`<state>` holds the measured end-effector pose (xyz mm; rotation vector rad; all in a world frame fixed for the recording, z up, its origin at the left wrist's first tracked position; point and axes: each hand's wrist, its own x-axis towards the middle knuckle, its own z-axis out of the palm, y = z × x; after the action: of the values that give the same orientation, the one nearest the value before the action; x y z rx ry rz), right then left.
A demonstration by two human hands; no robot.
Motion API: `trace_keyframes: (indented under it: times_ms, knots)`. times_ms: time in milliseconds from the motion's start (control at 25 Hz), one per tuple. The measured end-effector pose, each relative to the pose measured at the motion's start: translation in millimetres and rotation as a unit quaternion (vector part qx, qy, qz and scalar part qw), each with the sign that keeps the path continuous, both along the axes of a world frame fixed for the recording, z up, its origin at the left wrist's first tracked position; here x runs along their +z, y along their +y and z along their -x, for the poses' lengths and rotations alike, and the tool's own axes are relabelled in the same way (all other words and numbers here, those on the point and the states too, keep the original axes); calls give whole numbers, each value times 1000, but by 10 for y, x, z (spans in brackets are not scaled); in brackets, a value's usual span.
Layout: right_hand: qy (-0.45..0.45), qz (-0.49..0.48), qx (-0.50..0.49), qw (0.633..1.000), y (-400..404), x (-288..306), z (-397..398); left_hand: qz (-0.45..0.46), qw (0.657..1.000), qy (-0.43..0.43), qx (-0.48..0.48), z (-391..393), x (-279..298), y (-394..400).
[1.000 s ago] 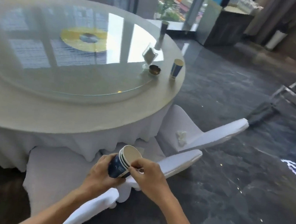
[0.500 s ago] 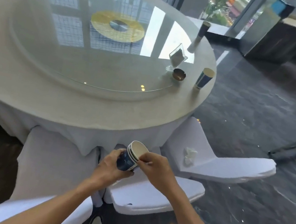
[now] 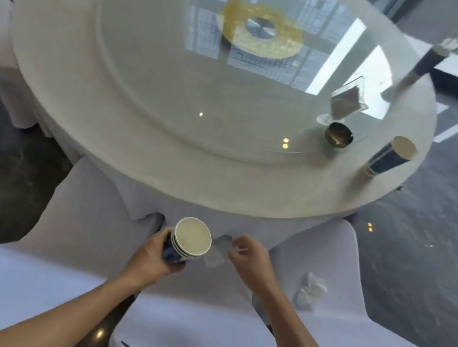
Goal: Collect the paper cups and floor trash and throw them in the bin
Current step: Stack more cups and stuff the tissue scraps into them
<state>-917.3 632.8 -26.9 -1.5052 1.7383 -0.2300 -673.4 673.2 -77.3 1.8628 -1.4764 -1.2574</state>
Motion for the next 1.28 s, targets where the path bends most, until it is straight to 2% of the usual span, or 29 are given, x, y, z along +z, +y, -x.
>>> trace_keyframes:
  times_ms: [120, 360, 600, 840, 920, 1000, 1160, 1280]
  knots:
    - [24, -63, 55, 996, -179, -550, 128, -9, 998, 7, 55, 97, -311, -21]
    - [69, -95, 121, 986, -474, -1660, 84, -13, 999, 27, 13, 197, -1073, -196]
    - [106, -135, 172, 970, -594, -2794, -78, -31, 999, 26, 17, 105, -1768, -286]
    - [184, -149, 203, 950, -490, -3545, -187, -64, 997, 45, 19, 32, -2177, -308]
    - [191, -147, 228, 943, -432, -3619, -136, -66, 996, 49, 21, 44, -2230, -317]
    - [174, -157, 203, 951, -374, -3578, -109, -68, 996, 51, 23, 61, -2208, -318]
    - [62, -127, -18, 990, -436, -2882, -137, -78, 996, 47, 20, 70, -1910, -272]
    - [-42, -39, -160, 985, -527, -1958, -162, -76, 997, 25, 18, 95, -1508, -262]
